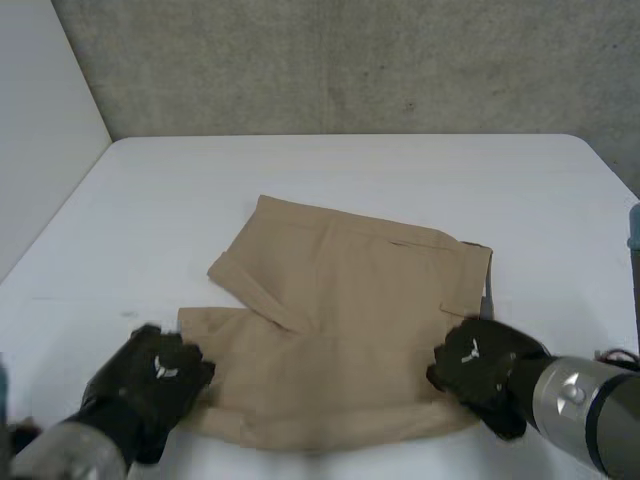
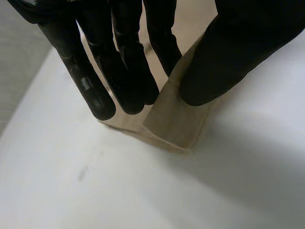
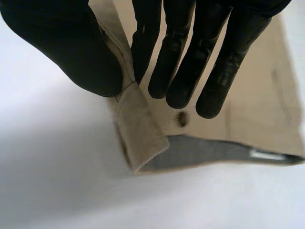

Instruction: Fold the shorts.

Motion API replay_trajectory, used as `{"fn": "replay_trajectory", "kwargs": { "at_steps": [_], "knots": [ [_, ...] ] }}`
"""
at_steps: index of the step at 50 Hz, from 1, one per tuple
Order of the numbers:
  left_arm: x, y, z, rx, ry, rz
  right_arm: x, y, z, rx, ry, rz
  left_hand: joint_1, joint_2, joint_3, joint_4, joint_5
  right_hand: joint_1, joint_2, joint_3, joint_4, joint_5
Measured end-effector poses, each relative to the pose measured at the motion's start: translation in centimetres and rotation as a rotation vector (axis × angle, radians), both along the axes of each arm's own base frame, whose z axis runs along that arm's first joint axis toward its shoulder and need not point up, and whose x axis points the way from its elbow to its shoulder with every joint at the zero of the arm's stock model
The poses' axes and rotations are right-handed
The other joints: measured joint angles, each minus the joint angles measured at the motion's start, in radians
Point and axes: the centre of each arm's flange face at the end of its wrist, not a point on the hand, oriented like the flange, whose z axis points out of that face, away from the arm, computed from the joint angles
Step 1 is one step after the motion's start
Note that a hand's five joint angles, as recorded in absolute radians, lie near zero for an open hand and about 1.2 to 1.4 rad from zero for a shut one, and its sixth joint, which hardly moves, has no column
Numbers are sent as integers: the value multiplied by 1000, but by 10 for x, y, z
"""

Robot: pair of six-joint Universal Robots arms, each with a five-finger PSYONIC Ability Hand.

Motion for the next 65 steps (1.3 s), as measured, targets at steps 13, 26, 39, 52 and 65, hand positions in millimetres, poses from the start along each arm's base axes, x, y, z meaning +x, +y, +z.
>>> {"fn": "replay_trajectory", "kwargs": {
  "at_steps": [13,26,39,52,65],
  "knots": [
    [-70,-131,-16,-279,170,76,29,-90,-8,-369,-119,-187,0,0,0,0,0,0,0,0,0,0],
    [-132,-244,-39,-598,152,112,56,-168,-43,-562,-105,-280,0,0,0,0,0,0,0,0,0,1],
    [-159,-282,-68,-706,139,106,79,-226,-56,-755,-180,-356,-620,-632,-623,-640,-604,-495,-631,-626,-633,-585],
    [-151,-245,-30,-606,295,113,67,-201,17,-703,-477,-399,-938,-993,-980,-998,-951,-753,-954,-963,-951,-928],
    [-86,-158,19,-344,658,224,13,-140,1,-158,-444,-488,-938,-993,-980,-998,-951,-748,-948,-949,-945,-921]
  ]
}}
